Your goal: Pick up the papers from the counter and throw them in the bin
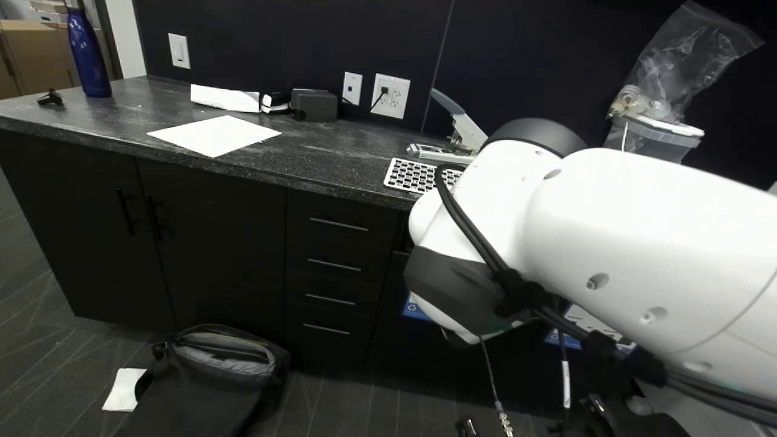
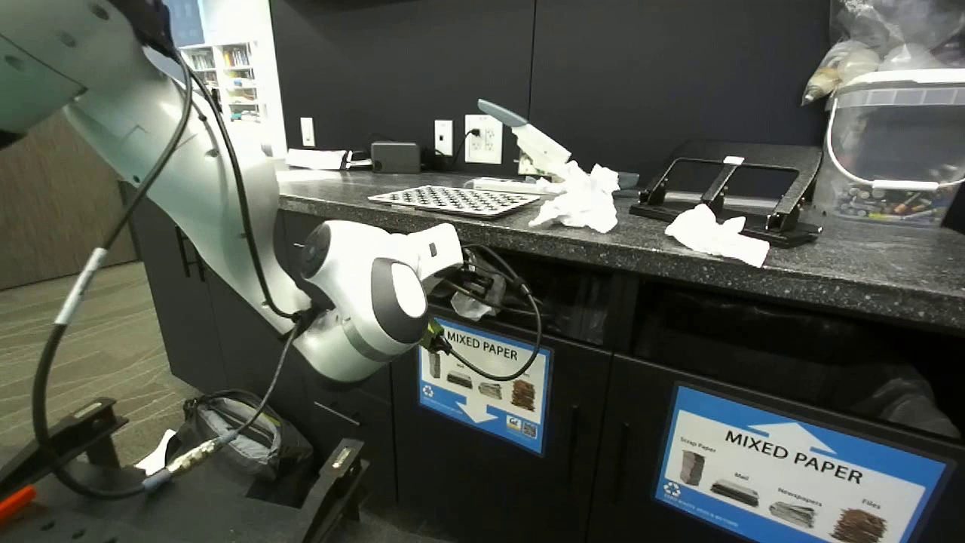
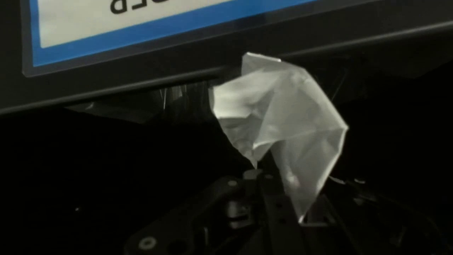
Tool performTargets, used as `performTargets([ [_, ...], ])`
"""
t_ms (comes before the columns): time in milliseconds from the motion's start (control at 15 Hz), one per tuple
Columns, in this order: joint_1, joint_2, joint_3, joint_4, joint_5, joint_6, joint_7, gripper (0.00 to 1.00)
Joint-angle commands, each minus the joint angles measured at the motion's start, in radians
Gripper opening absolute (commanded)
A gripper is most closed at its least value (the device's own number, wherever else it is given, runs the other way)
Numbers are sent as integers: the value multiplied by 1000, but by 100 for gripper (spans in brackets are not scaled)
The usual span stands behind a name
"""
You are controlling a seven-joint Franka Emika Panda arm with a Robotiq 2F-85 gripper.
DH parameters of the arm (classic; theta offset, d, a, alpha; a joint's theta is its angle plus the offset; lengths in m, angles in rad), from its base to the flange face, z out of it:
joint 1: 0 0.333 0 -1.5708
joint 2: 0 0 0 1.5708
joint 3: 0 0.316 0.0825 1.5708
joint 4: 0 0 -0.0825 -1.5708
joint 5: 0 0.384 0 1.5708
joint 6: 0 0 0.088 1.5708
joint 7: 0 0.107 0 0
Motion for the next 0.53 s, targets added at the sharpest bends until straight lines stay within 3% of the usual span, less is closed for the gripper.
performTargets([
  [0,-175,-10,127,185,94,79,-260,9],
  [267,-365,-16,281,372,108,155,-508,9],
  [333,-279,59,173,389,118,94,-387,9],
  [400,-310,51,196,419,115,100,-420,9],
  [467,-445,-41,349,437,78,182,-596,9],
])
